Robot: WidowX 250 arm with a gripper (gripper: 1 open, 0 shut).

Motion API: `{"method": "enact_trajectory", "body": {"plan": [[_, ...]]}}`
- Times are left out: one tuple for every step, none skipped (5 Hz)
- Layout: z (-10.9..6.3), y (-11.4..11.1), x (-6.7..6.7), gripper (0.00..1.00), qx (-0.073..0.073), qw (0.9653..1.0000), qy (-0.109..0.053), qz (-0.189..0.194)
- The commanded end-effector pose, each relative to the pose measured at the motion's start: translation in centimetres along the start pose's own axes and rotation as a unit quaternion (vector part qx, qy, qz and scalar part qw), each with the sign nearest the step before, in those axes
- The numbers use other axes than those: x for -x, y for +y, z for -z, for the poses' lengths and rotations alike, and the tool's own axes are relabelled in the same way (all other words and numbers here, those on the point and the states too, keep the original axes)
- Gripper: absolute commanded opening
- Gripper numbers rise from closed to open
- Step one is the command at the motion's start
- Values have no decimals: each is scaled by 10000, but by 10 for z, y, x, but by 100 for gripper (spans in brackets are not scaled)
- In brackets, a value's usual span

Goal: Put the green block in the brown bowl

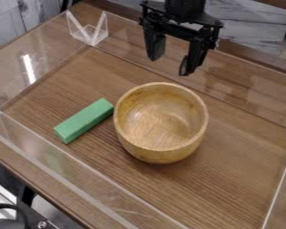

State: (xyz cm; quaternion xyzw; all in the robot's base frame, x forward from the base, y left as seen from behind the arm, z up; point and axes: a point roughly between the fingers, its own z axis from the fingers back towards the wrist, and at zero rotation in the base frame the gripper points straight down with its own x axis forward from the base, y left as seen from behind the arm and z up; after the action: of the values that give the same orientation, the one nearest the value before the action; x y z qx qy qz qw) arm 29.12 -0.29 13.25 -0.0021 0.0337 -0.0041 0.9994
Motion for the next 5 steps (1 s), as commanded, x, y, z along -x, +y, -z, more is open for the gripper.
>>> {"method": "enact_trajectory", "body": {"plan": [[4, 16, 9, 100, -19, 10000, -23, 10], [28, 54, 36, 100, -80, 9997, -11, 228], [43, 91, 66, 100, -166, 9982, -203, 538], [56, 116, 79, 100, -248, 9965, -472, 651], [70, 117, 76, 100, -215, 9962, -537, 655]]}}
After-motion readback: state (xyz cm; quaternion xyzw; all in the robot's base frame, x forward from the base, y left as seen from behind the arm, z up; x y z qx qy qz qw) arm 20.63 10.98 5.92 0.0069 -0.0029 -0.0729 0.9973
